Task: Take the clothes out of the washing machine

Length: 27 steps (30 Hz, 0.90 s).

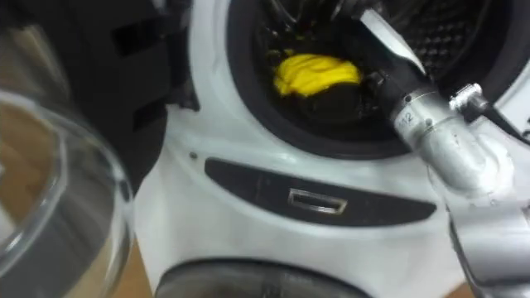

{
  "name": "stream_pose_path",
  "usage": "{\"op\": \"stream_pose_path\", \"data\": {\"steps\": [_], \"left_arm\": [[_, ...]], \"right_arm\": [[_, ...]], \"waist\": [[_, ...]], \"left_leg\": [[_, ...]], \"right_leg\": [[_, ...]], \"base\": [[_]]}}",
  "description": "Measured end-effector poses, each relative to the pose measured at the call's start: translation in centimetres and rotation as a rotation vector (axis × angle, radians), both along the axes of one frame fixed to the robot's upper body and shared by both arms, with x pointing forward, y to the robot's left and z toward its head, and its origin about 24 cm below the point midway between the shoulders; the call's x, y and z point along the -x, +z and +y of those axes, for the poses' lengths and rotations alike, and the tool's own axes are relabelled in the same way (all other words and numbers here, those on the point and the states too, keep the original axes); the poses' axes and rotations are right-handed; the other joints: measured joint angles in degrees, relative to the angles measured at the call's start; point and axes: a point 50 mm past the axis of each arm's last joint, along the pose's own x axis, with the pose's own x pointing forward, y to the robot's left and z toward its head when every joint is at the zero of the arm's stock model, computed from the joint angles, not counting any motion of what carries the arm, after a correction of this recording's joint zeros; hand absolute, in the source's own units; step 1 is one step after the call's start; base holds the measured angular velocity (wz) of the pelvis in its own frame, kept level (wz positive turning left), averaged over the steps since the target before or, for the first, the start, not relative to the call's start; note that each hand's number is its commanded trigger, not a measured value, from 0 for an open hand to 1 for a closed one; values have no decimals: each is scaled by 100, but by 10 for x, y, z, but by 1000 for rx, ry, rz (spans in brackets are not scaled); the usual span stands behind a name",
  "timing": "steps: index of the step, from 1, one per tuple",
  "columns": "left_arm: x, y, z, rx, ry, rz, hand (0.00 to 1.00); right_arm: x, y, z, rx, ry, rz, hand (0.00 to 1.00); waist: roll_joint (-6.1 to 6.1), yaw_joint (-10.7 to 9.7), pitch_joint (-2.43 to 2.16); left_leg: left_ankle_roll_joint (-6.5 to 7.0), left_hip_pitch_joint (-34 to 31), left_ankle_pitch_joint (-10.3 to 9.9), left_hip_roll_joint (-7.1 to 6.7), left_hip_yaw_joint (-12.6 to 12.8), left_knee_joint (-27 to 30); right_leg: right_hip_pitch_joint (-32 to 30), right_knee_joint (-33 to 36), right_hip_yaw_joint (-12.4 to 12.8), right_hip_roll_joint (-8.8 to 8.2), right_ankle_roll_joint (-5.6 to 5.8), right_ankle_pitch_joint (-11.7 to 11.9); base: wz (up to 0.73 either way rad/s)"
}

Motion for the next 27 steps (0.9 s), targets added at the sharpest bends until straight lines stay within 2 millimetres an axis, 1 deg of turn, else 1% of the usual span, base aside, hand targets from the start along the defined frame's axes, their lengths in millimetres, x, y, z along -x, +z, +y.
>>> {"op": "stream_pose_path", "data": {"steps": [1, 2, 3, 5, 6, 7, 9, 11, 12, 14, 16, 19, 22, 27], "left_arm": [[0, 0, -1, 2, 1, -1, 0], [1, -1, -3, 8, 2, -1, 0], [4, -2, -5, 13, 4, 2, 0], [9, -2, -6, 13, 7, 5, 0], [11, -2, -6, 13, 7, 5, 0], [11, -2, -6, 14, 4, 5, 0], [16, -1, -6, 12, 7, 9, 0], [23, -1, -6, 11, 11, 26, 0], [30, -1, -6, 9, 14, 41, 0], [36, -1, -6, 9, 15, 57, 0], [38, -1, -7, 9, 15, 62, 0], [39, -1, -7, 10, 20, 61, 0], [39, 0, -6, 10, 41, 52, 0], [39, 1, -3, 0, 71, 42, 0]], "right_arm": [[5, 1, 0, -18, 20, -8, 100], [15, 3, 1, -51, 51, -30, 100], [21, 3, 2, -85, 79, -36, 100], [25, 2, 2, -118, 109, -30, 100], [28, 2, 1, -132, 113, -31, 100], [29, 3, -1, -137, 111, -37, 100], [37, 8, -9, -154, 88, -78, 100], [41, 13, -12, -163, 82, -111, 100], [42, 16, -13, -168, 79, -135, 100], [44, 17, -14, -176, 76, -163, 100], [47, 14, -15, -182, 71, -167, 100], [49, 4, -19, -206, 69, -127, 100], [53, 6, -29, -230, 39, -133, 100], [62, 9, -53, -295, -57, -164, 100]], "waist": [[2, -19, 1], [21, -41, 13], [9, -114, 5], [6, -192, 3], [16, -288, 10], [26, -315, 16], [66, -346, -2], [79, -386, -10], [84, -445, -15], [88, -470, -19], [89, -482, -19], [100, -490, -18], [116, -568, -11], [120, -688, -9]], "left_leg": [[0, 3, 0, -6, 29, 1], [0, 1, 0, -11, 87, 1], [0, 0, -1, -14, 106, -1], [0, 3, -2, -16, 111, 1], [-8, -6, -8, -16, 113, 1], [-24, -16, -19, -14, 113, -1], [-26, -70, -65, -3, 122, -16], [-26, -109, -70, 0, 170, 2], [-26, -113, -70, 2, 181, 13], [-27, -102, -70, 6, 203, 18], [-28, -99, -70, 9, 219, 22], [-27, -89, -70, 9, 253, 13], [-26, -94, -71, 5, 272, 7], [-26, -49, -71, 12, 345, 5]], "right_leg": [[-3, -3, 11, -2, 0, 0], [-4, -11, 14, -7, 2, -1], [-5, -11, 13, -12, 3, -1], [-9, -1, 23, -12, 2, 2], [-17, 2, 30, -13, 0, 3], [-30, 3, 38, -7, 0, 3], [-108, 32, 112, 30, -3, 24], [-147, 33, 169, 42, -13, 65], [-152, 35, 184, 46, -18, 75], [-152, 40, 208, 57, -28, 84], [-153, 36, 224, 64, -32, 96], [-153, 26, 254, 72, -26, 107], [-171, 23, 263, 70, -21, 110], [-178, 25, 307, 88, -20, 110]], "base": [[-8], [0], [0], [0], [3], [6], [-3], [-14], [-11], [-7], [-5], [-5], [-1], [-7]]}}
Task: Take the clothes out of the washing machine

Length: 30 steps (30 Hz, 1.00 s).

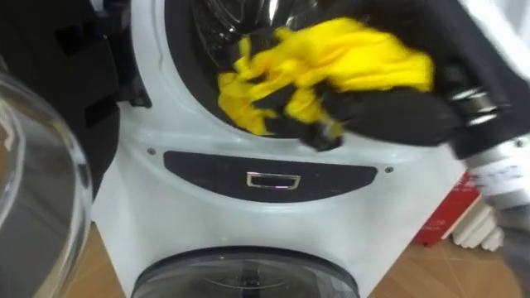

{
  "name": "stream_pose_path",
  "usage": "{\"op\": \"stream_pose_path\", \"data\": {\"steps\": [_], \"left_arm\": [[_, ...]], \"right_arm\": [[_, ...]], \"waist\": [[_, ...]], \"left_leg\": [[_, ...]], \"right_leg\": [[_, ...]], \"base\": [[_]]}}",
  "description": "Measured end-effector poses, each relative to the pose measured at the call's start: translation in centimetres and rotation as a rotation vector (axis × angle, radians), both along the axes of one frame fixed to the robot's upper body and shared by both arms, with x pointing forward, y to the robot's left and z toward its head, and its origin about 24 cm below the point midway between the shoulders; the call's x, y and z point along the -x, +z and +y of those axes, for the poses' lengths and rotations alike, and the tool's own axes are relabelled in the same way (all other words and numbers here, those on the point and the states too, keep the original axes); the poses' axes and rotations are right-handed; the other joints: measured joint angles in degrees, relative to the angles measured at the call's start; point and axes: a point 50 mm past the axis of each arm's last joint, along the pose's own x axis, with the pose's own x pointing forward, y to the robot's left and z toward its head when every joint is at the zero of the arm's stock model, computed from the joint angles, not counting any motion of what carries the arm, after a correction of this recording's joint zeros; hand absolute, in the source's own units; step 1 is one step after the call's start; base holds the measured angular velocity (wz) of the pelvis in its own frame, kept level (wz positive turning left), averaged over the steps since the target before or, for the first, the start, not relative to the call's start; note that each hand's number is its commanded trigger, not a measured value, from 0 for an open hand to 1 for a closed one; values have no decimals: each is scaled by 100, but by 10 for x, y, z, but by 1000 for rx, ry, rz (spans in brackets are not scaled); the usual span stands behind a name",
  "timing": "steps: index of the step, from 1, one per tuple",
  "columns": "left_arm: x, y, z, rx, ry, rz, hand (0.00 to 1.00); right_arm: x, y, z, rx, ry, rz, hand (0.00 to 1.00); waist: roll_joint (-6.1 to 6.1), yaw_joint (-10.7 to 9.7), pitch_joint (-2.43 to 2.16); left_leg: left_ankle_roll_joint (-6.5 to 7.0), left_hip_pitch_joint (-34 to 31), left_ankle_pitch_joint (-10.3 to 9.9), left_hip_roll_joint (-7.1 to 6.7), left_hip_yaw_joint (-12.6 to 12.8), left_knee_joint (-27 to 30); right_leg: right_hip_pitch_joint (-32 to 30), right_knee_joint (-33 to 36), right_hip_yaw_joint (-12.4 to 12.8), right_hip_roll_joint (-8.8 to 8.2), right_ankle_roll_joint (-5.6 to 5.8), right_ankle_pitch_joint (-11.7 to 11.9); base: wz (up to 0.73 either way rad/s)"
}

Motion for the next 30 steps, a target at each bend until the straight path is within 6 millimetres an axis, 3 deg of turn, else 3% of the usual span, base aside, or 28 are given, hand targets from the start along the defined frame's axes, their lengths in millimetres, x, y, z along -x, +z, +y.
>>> {"op": "stream_pose_path", "data": {"steps": [7, 13, 15, 20, 22, 24, 27, 30], "left_arm": [[-4, 3, 11, -35, -17, -8, 0], [-22, 1, 7, -2, -70, -44, 0], [-32, 1, 6, 1, -86, -64, 0], [-47, 0, 4, 12, -119, -95, 0], [-51, 0, 2, 22, -142, -99, 0], [-57, -1, -2, 33, -157, -108, 0], [-62, -4, -9, 54, -180, -104, 0], [-73, -3, -8, 52, -209, -108, 0]], "right_arm": [[7, -15, -11, -16, -64, 65, 100], [16, -35, -22, -19, -115, 166, 100], [15, -36, -23, -19, -121, 170, 100], [16, -36, -25, -21, -126, 172, 100], [16, -41, -28, -18, -137, 192, 100], [17, -52, -33, -11, -164, 248, 100], [16, -66, -41, -28, -195, 311, 100], [15, -88, -53, -76, -247, 405, 100]], "waist": [[-32, -102, -8], [-40, -236, -12], [-36, -235, -5], [-40, -432, -2], [-34, -468, -2], [-8, -501, 1], [52, -620, 33], [89, -791, 25]], "left_leg": [[-11, 46, -46, 24, 381, -11], [-11, 83, -155, 69, 827, 147], [-9, 65, -181, 77, 1093, 217], [-25, 74, -203, 92, 1560, 291], [31, 55, -235, 87, 1790, 328], [32, 47, -236, 95, 2179, 353], [32, 36, -233, 92, 2583, 417], [74, -118, -250, 87, 2826, 507]], "right_leg": [[-94, 73, 262, 75, -11, 72], [-182, 105, 687, 200, 2, 150], [-256, 91, 912, 261, 14, 268], [-363, 67, 1332, 347, 106, 446], [-422, 18, 1556, 397, 146, 565], [-512, -18, 1750, 419, 256, 688], [-626, -10, 1960, 423, 329, 759], [-796, -15, 2203, 435, 432, 831]], "base": [[-24], [-36], [-55], [-50], [-62], [-59], [-45], [-28]]}}
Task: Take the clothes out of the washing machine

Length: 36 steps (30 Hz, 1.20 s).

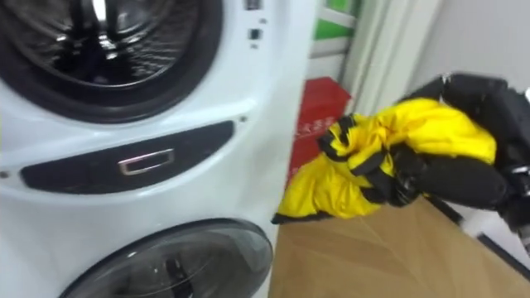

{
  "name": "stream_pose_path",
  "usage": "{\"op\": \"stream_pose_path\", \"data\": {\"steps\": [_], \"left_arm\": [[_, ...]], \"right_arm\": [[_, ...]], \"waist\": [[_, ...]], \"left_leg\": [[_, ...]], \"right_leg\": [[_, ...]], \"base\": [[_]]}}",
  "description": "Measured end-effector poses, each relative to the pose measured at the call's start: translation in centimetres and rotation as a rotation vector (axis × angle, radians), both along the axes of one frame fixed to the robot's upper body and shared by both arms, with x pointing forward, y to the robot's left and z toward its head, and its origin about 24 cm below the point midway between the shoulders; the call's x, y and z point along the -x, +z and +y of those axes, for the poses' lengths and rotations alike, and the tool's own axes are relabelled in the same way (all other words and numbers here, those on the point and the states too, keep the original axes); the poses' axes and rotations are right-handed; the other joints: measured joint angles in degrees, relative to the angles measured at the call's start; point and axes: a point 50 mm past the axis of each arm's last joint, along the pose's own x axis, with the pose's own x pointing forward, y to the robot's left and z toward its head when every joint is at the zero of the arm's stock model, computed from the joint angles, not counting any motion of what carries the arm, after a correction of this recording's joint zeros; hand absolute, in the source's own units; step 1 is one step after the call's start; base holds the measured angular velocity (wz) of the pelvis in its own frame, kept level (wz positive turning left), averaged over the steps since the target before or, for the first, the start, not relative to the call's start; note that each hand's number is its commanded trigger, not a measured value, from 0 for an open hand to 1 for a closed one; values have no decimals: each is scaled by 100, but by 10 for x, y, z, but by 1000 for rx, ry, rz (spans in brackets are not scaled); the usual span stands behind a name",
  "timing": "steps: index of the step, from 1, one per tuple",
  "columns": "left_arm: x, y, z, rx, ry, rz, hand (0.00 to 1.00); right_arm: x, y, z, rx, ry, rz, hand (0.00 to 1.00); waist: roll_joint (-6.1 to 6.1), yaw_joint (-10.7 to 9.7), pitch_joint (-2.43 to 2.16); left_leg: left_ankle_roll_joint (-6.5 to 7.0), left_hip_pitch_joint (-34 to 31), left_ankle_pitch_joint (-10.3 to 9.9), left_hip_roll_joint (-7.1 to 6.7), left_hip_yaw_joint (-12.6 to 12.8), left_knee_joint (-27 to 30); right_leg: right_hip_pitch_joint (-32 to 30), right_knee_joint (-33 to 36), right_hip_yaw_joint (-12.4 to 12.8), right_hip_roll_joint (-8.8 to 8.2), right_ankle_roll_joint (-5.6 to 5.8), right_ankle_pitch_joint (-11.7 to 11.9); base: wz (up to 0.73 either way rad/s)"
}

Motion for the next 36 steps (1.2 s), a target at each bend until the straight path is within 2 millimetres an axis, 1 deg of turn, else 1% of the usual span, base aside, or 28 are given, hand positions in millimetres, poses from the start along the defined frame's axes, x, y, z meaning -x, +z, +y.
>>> {"op": "stream_pose_path", "data": {"steps": [1, 2, 3, 4, 5, 6, 7, 8, 9, 10, 12, 13, 14, 15, 16, 17, 19, 20, 21, 22, 24, 26, 27, 28, 29, 30, 32, 36], "left_arm": [[-3, 0, -1, 1, -6, -6, 0], [-7, 0, -4, 13, -1, -18, 0], [-7, -1, -6, 19, -3, -16, 0], [-7, -3, -11, 31, -16, -9, 0], [-7, -3, -14, 37, -37, 0, 0], [-9, -4, -17, 42, -62, 6, 0], [-10, -4, -18, 44, -69, 5, 0], [-13, -4, -18, 50, -60, -4, 0], [-14, -4, -19, 54, -58, -7, 0], [-16, -4, -21, 58, -61, -8, 0], [-22, -5, -27, 79, -81, -18, 0], [-23, -5, -28, 81, -82, -21, 0], [-23, -5, -28, 82, -82, -23, 0], [-25, -4, -29, 89, -76, -30, 0], [-26, -4, -29, 92, -76, -34, 0], [-27, -4, -31, 95, -88, -37, 0], [-26, -5, -33, 104, -90, -34, 0], [-28, -5, -34, 109, -93, -38, 0], [-31, -5, -36, 116, -92, -49, 0], [-32, -4, -36, 119, -86, -56, 0], [-34, -4, -36, 126, -83, -72, 0], [-36, -3, -36, 127, -85, -89, 0], [-37, -3, -37, 127, -86, -96, 0], [-38, -3, -37, 127, -85, -99, 0], [-39, -3, -37, 130, -77, -104, 0], [-42, -2, -37, 132, -70, -117, 0], [-44, -2, -36, 136, -53, -133, 0], [-54, 0, -39, 141, -69, -163, 0]], "right_arm": [[1, -3, -1, -6, -11, 19, 100], [1, -10, -4, -16, -22, 48, 100], [0, -13, -6, -23, -28, 63, 100], [-1, -23, -10, -48, -46, 96, 100], [-2, -38, -15, -82, -74, 149, 100], [-1, -56, -19, -121, -111, 215, 100], [0, -65, -20, -138, -128, 247, 100], [2, -80, -21, -176, -152, 292, 100], [4, -93, -22, -210, -174, 331, 100], [6, -98, -23, -223, -189, 345, 100], [7, -116, -26, -257, -251, 395, 100], [6, -121, -26, -266, -265, 407, 100], [5, -131, -24, -280, -288, 439, 100], [8, -142, -24, -289, -314, 474, 100], [9, -147, -24, -292, -326, 489, 100], [8, -158, -22, -300, -350, 524, 100], [4, -171, -16, -318, -381, 555, 100], [1, -178, -14, -315, -397, 575, 100], [-2, -184, -12, -321, -420, 590, 100], [-4, -187, -10, -326, -429, 597, 100], [-9, -197, -5, -342, -452, 615, 100], [-8, -202, -4, -347, -470, 622, 100], [-7, -204, -5, -354, -490, 619, 100], [-7, -205, -5, -361, -501, 619, 100], [-8, -207, -5, -366, -522, 617, 100], [-10, -206, -6, -367, -540, 608, 100], [-11, -207, -7, -369, -563, 603, 100], [-8, -210, -10, -390, -613, 602, 100]], "waist": [[16, 4, -9], [66, -7, -7], [119, -22, -20], [162, -106, -16], [170, -224, -15], [200, -235, -19], [217, -230, -26], [239, -229, -22], [292, -231, -7], [331, -231, -8], [530, -232, -12], [559, -236, 6], [611, -236, 11], [667, -223, -17], [688, -208, -19], [746, -205, -29], [781, -207, -36], [824, -215, -36], [904, -211, -27], [932, -208, -38], [1003, -218, -39], [1037, -206, -46], [1076, -207, -37], [1088, -206, -30], [1119, -201, -20], [1159, -169, -10], [1208, -145, -15], [1214, -71, -14]], "left_leg": [[3, -46, 1, 6, 102, 8], [17, -71, 15, 41, 291, 7], [6, -63, 21, 78, 442, 10], [-17, -18, 33, 112, 644, 11], [-35, 18, 35, 85, 731, 19], [-35, 5, 35, 72, 712, 27], [-34, -20, 36, 67, 708, 29], [-32, -76, 36, 58, 703, 54], [-24, -148, 31, 63, 693, 102], [-15, -188, 25, 68, 701, 120], [11, -347, 11, 70, 730, 136], [12, -354, 11, 61, 740, 136], [16, -390, 9, 39, 732, 140], [21, -470, 6, 38, 709, 151], [21, -497, 6, 38, 706, 151], [26, -570, 10, 24, 677, 158], [34, -687, 13, -46, 593, 204], [65, -816, -7, -72, 476, 286], [103, -953, -30, -67, 354, 351], [108, -1013, -32, -69, 334, 365], [159, -1204, -31, -132, 97, 389], [166, -1290, -26, -132, 14, 407], [177, -1354, -20, -138, -72, 417], [193, -1370, -11, -145, -91, 416], [203, -1406, -5, -164, -112, 408], [243, -1484, 18, -226, -212, 385], [281, -1620, 41, -259, -283, 388], [339, -1855, 97, -326, -422, 389]], "right_leg": [[-67, 4, 9, -18, 4, 1], [-135, 31, -12, -51, 20, -37], [-187, 72, -64, -62, 32, -122], [-308, 271, -350, -167, 23, -364], [-385, 361, -479, -245, 51, -450], [-392, 336, -412, -207, 52, -442], [-411, 319, -361, -181, 60, -428], [-442, 307, -251, -117, 86, -375], [-478, 303, -152, -97, 109, -344], [-511, 299, -142, -91, 118, -332], [-632, 288, -171, -132, 123, -325], [-653, 303, -172, -131, 123, -324], [-714, 323, -172, -138, 118, -321], [-778, 327, -170, -140, 118, -318], [-802, 329, -168, -143, 116, -316], [-864, 329, -130, -142, 90, -286], [-967, 373, -15, -139, 17, -65], [-1051, 408, 28, -145, -38, 82], [-1119, 395, 19, -146, -37, 92], [-1168, 398, 17, -151, -38, 99], [-1289, 406, 2, -161, -72, 137], [-1339, 404, -27, -165, -80, 143], [-1351, 392, -49, -189, -82, 148], [-1365, 395, -53, -195, -86, 152], [-1407, 398, -56, -178, -97, 167], [-1474, 399, -40, -184, -90, 179], [-1573, 390, -44, -219, -86, 219], [-1775, 424, -75, -291, -86, 231]], "base": [[-29], [-25], [-14], [0], [4], [0], [-10], [-10], [-8], [-5], [0], [0], [0], [6], [15], [11], [7], [11], [14], [13], [8], [10], [10], [5], [0], [-5], [-1], [11]]}}
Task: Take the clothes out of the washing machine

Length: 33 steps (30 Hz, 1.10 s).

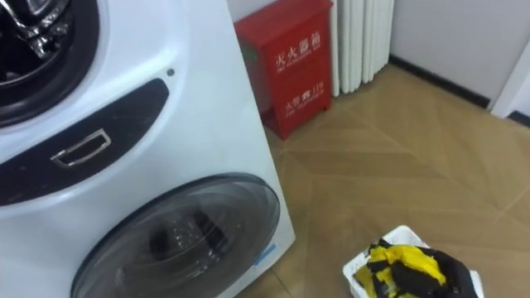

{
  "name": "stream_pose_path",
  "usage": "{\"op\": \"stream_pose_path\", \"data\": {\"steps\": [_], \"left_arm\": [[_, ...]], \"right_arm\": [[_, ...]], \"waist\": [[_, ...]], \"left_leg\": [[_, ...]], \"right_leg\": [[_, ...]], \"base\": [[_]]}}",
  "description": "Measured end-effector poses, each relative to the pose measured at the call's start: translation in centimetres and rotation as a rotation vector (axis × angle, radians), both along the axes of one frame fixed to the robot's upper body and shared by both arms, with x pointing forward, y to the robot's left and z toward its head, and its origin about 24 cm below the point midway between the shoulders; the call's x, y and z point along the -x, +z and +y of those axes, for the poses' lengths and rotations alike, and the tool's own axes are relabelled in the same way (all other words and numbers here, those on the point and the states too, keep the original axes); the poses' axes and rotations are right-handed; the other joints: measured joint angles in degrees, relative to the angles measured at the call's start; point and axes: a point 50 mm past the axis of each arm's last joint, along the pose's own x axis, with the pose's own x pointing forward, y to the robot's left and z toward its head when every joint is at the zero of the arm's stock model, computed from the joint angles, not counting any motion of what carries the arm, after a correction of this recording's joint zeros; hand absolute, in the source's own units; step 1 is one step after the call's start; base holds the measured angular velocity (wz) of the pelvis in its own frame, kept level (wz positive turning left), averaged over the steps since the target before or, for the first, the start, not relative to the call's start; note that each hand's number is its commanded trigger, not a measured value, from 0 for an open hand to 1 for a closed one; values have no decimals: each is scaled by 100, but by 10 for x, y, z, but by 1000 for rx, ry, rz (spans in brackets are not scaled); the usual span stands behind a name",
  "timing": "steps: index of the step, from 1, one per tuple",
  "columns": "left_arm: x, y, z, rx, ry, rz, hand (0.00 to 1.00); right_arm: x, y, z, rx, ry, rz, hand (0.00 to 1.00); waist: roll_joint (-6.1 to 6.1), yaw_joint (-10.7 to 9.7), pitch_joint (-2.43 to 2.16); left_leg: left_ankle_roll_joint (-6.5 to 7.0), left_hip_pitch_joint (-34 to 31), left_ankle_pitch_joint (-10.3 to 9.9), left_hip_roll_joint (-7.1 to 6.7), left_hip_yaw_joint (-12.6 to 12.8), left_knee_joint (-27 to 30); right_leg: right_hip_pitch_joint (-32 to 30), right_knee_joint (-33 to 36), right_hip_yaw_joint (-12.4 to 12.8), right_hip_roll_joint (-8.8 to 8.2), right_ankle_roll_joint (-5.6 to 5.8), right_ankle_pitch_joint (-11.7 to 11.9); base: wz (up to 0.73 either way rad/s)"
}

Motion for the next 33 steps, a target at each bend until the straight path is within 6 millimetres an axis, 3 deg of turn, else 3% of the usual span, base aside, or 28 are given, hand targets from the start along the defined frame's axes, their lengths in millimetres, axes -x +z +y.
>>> {"op": "stream_pose_path", "data": {"steps": [4, 9, 24, 25, 26, 33], "left_arm": [[-2, 0, -2, 10, 9, -6, 0], [-7, 1, -4, 27, 23, -19, 0], [-8, 0, -9, 21, -2, -17, 0], [-8, 0, -9, 21, -2, -17, 0], [-8, 0, -9, 21, -2, -17, 0], [-8, 0, -11, 32, 17, -18, 0]], "right_arm": [[7, -6, -3, -20, -65, 24, 100], [4, -4, -4, -13, -115, 10, 100], [7, 2, -15, 60, -272, 3, 100], [7, 3, -15, 62, -277, 3, 58], [8, 3, -15, 65, -284, 5, 0], [8, 4, -19, 80, -314, 5, 0]], "waist": [[-1, 30, 2], [-17, 43, 15], [-42, 22, 29], [-42, 22, 29], [-47, 21, 28], [-41, 7, 22]], "left_leg": [[-17, -62, 28, -2, -116, 0], [53, -329, 95, -109, -292, -3], [87, -580, 161, -133, -344, -26], [88, -593, 161, -131, -344, -26], [95, -615, 166, -130, -344, -26], [175, -690, 213, -109, -386, -34]], "right_leg": [[-42, 16, -142, -40, -19, -6], [-305, 97, -207, -111, -36, -23], [-539, 90, -241, -157, -34, -24], [-546, 87, -241, -157, -34, -24], [-567, 76, -240, -157, -33, -25], [-588, -36, -249, -146, -31, -26]], "base": [[13], [12], [2], [0], [0], [0]]}}
